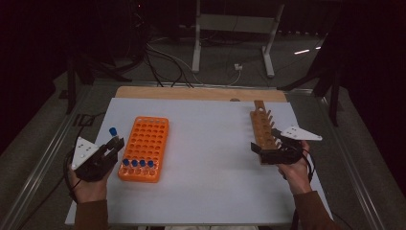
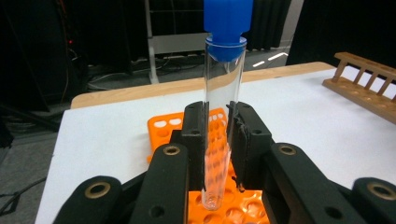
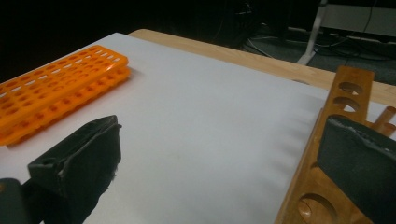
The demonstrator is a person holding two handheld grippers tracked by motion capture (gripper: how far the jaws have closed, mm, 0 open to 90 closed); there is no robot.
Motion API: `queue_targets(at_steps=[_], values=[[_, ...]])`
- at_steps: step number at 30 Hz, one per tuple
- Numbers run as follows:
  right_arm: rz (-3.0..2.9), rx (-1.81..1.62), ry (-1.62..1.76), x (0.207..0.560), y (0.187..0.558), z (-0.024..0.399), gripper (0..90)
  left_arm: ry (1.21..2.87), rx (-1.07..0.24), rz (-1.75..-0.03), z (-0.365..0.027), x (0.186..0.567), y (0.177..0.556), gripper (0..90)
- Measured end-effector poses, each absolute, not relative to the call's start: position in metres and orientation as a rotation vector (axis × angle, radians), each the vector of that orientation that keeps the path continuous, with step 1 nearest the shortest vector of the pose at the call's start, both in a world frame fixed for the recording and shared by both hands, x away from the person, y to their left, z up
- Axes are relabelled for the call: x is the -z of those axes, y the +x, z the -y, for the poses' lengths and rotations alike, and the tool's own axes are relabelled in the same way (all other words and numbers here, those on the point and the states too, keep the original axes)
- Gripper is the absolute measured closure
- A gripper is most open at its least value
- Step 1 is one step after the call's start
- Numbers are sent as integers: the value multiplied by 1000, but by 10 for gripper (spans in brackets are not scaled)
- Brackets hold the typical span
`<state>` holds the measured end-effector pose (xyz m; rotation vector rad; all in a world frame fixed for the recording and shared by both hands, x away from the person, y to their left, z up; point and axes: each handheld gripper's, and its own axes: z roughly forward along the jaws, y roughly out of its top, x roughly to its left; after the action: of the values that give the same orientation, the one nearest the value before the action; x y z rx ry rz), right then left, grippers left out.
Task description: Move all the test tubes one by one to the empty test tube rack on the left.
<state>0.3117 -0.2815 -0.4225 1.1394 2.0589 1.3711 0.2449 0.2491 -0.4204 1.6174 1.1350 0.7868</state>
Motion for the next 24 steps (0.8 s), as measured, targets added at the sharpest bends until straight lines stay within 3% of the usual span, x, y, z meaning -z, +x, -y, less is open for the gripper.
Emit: queue_targets(at_steps=[24], values=[[-2056,-1386,1157,428,308,288,0,1669,-745,-1201,-252,457,231,780]])
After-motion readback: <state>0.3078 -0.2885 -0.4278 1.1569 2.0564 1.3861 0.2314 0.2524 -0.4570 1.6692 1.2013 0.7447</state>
